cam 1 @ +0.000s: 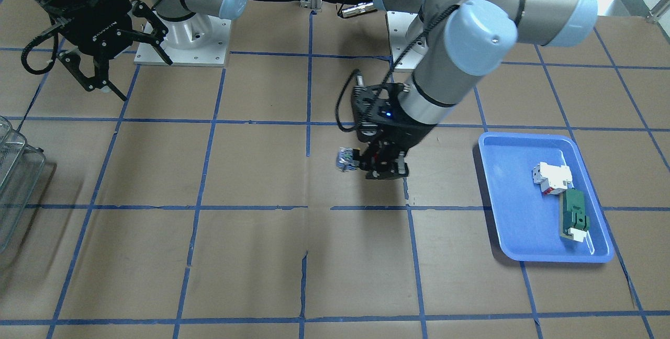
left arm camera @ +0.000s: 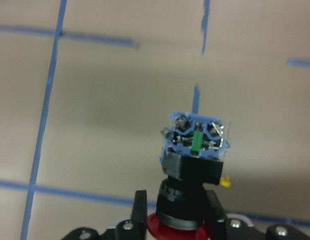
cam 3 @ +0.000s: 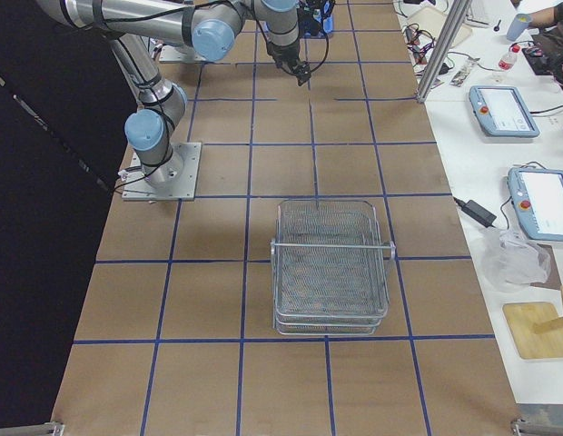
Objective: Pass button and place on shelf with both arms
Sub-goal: 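Lift the button with the left gripper toward the table center while the right gripper approaches, then grasp the button's red cap with the right gripper beside the left gripper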
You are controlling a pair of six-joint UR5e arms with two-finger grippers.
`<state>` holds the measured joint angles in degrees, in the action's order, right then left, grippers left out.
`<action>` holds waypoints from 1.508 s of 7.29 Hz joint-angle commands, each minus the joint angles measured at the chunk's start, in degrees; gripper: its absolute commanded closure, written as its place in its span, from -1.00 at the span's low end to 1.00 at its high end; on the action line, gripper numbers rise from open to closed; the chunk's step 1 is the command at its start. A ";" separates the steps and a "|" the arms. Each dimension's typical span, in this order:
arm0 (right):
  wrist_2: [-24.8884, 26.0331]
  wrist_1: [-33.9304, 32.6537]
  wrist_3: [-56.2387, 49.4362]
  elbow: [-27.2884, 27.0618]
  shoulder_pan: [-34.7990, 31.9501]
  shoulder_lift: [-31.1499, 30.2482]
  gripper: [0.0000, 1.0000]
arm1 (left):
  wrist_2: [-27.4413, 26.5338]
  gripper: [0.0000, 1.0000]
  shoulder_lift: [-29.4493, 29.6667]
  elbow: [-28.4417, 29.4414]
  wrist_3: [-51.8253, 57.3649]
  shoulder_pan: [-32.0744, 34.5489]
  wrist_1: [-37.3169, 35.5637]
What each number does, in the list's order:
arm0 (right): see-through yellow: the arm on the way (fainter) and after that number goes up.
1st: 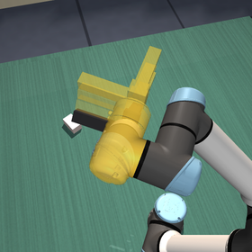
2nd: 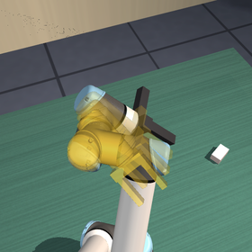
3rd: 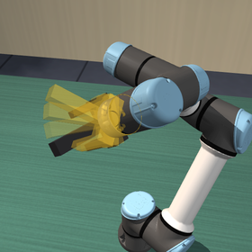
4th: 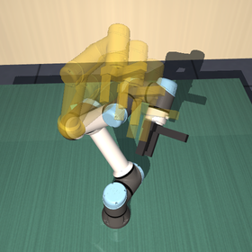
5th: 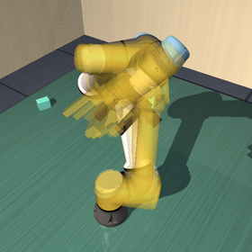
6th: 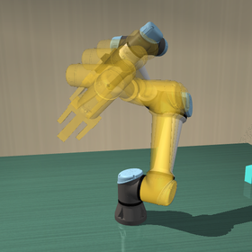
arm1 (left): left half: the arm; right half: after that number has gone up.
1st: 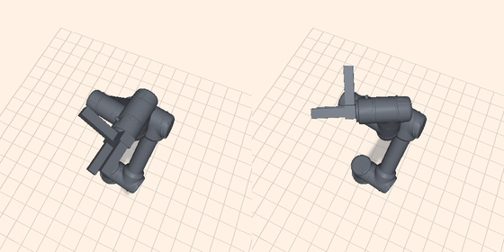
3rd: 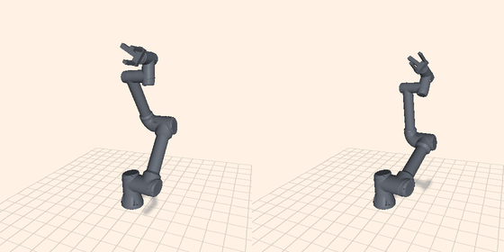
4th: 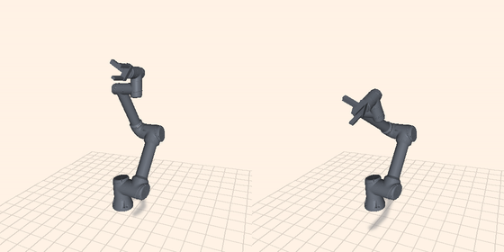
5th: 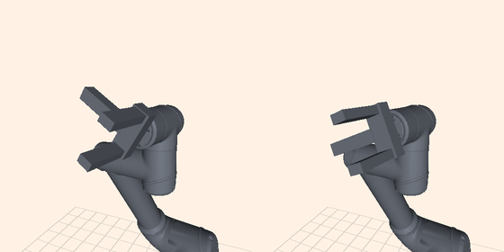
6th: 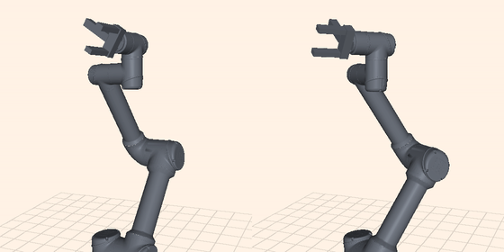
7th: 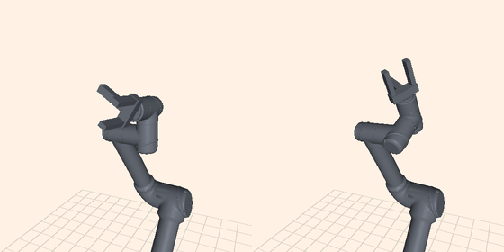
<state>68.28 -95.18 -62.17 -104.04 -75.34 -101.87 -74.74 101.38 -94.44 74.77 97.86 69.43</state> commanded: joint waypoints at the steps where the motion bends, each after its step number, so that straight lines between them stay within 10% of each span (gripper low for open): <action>1: -6.02 0.00 -8.89 -0.02 0.28 1.84 -1.00 | 0.74 1.00 -1.00 0.40 -10.03 8.63 -0.70; 3: -9.12 -0.36 -15.49 -0.02 0.29 4.04 -1.00 | 8.26 1.00 -2.05 1.36 -9.99 11.11 -2.89; 11: -17.48 -0.18 -28.97 -0.11 -1.73 6.94 -1.00 | 9.53 1.00 -2.15 2.16 -11.05 13.93 -5.27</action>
<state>51.00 -95.38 -90.92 -104.13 -76.16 -94.96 -65.38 99.17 -92.30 63.81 111.84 64.29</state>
